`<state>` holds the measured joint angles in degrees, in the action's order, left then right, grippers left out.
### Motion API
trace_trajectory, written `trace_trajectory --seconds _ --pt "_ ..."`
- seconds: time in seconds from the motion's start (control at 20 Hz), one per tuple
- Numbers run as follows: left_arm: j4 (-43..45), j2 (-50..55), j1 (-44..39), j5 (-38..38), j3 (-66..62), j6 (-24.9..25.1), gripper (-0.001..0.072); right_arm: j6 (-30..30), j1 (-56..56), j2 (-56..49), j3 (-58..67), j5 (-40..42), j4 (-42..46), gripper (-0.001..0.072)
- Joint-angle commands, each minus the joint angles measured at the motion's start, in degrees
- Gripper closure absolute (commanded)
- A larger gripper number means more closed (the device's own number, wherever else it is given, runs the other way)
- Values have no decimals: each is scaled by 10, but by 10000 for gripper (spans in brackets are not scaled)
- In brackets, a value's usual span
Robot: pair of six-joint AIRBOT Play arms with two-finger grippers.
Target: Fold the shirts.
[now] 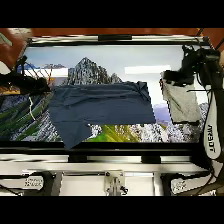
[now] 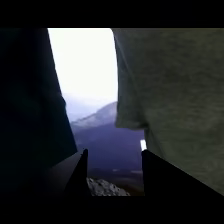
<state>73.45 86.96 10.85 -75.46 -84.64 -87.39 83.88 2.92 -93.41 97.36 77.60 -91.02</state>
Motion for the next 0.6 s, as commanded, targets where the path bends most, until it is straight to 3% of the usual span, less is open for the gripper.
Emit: trace_trajectory --seconds 0.0,0.15,0.25,0.3,0.55 --pt "-7 -16 56 -110 94 30 86 48 55 27 -63 134 -29 251" --pt "-86 -21 99 -72 206 73 115 61 89 30 -130 133 -141 251" --pt "-134 -20 110 -21 239 82 128 64 86 30 -144 111 -149 251" --pt "-135 -18 109 -5 244 83 196 64 83 30 -145 98 -150 251" --pt "-91 -5 106 17 245 90 196 64 80 30 -145 79 -156 251"
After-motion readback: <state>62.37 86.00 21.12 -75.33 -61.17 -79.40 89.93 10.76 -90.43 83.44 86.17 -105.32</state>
